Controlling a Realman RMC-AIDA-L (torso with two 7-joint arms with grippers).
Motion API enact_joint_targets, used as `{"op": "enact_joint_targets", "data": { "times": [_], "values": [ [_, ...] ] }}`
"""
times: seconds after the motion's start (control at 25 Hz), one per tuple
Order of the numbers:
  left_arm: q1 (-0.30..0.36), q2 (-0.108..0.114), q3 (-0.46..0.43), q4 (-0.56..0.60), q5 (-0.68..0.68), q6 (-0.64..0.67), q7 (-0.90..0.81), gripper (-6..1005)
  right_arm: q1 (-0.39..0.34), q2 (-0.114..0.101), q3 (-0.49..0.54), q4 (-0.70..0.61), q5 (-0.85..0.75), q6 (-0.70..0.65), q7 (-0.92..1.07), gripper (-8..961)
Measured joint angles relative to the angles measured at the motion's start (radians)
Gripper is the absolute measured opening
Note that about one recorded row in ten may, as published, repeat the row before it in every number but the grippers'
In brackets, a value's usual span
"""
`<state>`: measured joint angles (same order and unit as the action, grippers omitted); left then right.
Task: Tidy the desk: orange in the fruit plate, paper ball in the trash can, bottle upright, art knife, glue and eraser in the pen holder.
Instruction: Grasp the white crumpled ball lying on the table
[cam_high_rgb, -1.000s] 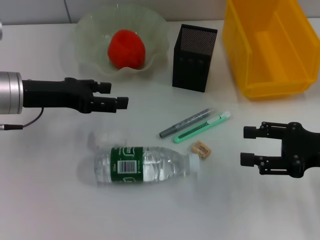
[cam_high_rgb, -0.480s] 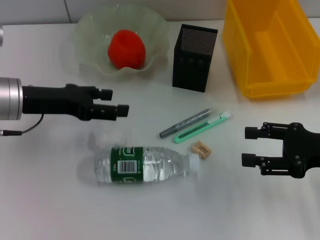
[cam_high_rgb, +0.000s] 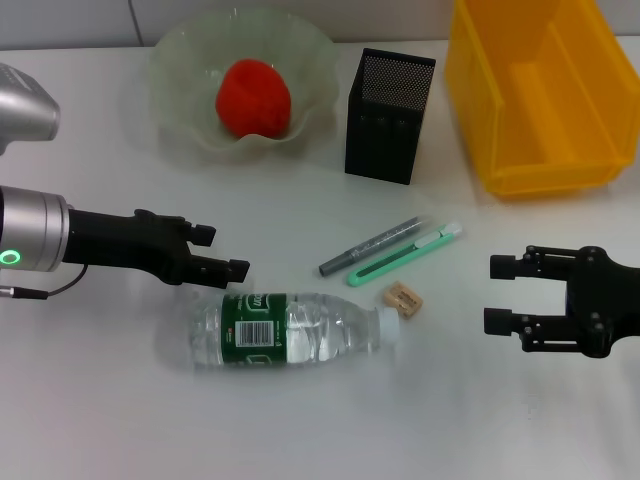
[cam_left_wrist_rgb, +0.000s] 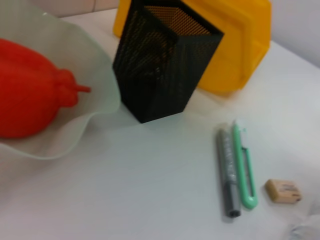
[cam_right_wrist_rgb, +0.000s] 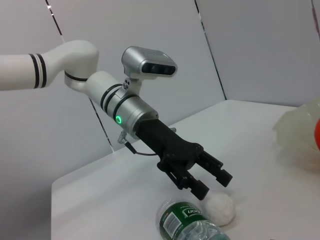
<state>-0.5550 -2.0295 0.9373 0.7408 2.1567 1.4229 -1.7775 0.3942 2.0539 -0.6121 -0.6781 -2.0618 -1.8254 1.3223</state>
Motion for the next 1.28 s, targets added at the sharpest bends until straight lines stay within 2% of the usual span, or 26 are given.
{"op": "enact_joint_targets", "data": {
  "times": [0.44, 0.8, 1.24, 1.28],
  "values": [
    [-0.002, -0.009, 0.0, 0.0, 0.028, -0.04, 0.001, 842, -0.007, 0.0, 0.0, 0.0, -0.001, -0.002, 0.0, 742],
    [-0.013, -0.026, 0.0, 0.001, 0.091, -0.055, 0.001, 837, -0.008, 0.0, 0.0, 0.0, -0.002, -0.002, 0.0, 742],
    [-0.022, -0.026, 0.0, 0.002, 0.094, -0.066, 0.001, 832, -0.006, 0.001, 0.0, 0.0, -0.002, -0.002, 0.0, 742],
    [-0.022, -0.026, 0.0, 0.002, 0.094, -0.066, 0.001, 808, -0.006, 0.001, 0.0, 0.0, -0.002, -0.002, 0.0, 742]
  ]
}}
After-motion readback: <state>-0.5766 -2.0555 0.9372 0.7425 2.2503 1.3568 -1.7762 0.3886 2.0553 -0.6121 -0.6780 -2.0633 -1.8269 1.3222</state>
